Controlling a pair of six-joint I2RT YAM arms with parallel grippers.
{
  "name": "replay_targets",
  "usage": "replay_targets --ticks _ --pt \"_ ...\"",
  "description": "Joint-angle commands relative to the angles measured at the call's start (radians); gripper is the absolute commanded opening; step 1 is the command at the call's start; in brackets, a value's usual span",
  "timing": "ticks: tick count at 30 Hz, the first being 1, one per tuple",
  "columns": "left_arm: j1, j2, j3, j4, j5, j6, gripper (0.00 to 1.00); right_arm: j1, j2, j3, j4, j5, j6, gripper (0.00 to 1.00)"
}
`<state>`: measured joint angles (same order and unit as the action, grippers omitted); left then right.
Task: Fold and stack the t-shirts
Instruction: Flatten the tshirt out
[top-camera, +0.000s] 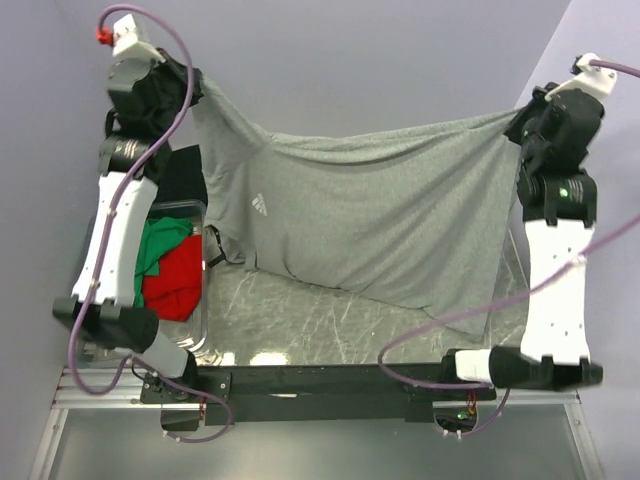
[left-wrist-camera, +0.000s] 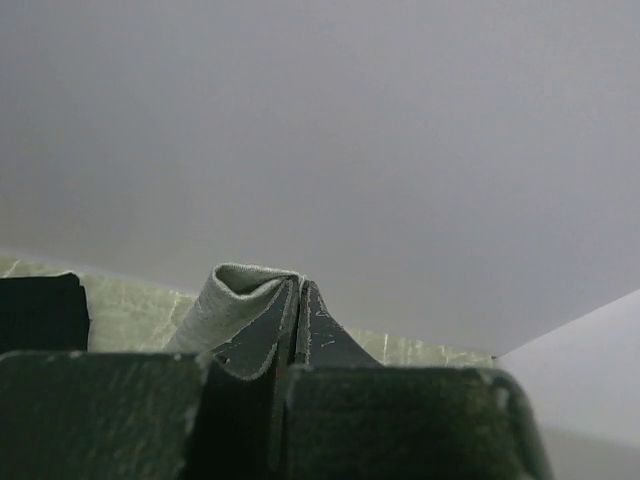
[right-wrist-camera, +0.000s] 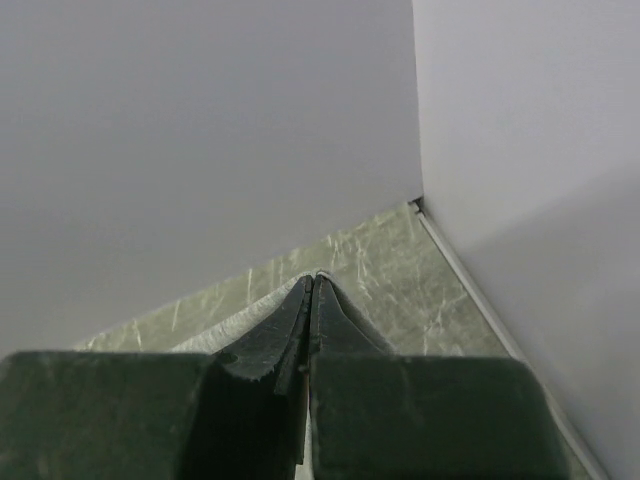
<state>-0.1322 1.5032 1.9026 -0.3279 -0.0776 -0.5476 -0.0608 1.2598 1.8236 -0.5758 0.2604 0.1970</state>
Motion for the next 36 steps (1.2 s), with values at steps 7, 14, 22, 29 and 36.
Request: replay_targets --ticks 7,14,22,29,36 --pt "0.008 0.232 0.443 0.182 -0.011 0.052 0.0 -0.071 0.22 0.331 0.085 -0.101 0.084 0.0" --pt "0.008 0.116 0.373 0.424 0.016 0.061 0.0 -0.088 0.251 0.422 0.135 -0.127 0.088 0.0" --pt "-0.069 -0.395 -0.325 0.233 0.09 -0.036 0.0 -0.094 -0.045 -0.179 0.277 -0.049 0.101 0.0" --pt "-0.129 -0.726 -0.816 -0.271 0.162 -0.193 0.63 -0.117 -0.284 -0.636 0.298 0.183 0.154 0.0" --pt "-0.129 -0.712 -0.824 -0.468 0.195 -0.14 0.84 -0.131 -0.307 -0.805 0.265 0.208 0.202 0.0"
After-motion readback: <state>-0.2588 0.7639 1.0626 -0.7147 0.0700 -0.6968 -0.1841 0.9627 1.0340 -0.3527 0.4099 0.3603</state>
